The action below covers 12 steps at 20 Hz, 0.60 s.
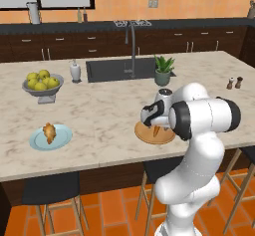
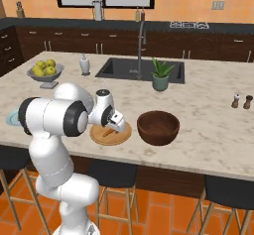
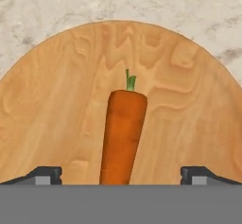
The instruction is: Pick the chicken drumstick and carrot from their plates and place them in the bowl. Then put the bowl in the fridge.
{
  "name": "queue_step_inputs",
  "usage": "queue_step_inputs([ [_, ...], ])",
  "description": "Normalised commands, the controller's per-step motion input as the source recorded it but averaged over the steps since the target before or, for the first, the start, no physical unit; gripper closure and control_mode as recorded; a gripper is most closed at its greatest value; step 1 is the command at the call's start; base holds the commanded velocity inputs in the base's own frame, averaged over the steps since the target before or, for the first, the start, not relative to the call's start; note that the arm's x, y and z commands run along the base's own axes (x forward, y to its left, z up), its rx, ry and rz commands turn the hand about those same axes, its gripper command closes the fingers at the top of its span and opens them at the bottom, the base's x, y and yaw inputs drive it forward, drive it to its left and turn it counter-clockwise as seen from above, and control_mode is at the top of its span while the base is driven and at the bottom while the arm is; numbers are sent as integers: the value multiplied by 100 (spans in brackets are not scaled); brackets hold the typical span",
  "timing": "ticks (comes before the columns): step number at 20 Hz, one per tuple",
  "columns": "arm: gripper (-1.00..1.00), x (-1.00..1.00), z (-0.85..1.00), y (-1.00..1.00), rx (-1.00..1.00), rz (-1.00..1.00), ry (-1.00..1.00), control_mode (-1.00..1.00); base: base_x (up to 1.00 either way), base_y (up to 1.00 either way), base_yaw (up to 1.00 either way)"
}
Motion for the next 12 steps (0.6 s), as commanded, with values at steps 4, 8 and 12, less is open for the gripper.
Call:
queue_step_inputs([
  [4,-100,38,-22,0,-6,0,4,-100,0,0,0],
  [8,-100,16,-26,-2,0,0,0,-100,0,0,0],
  [12,100,1,-37,-1,0,0,0,-100,0,0,0],
])
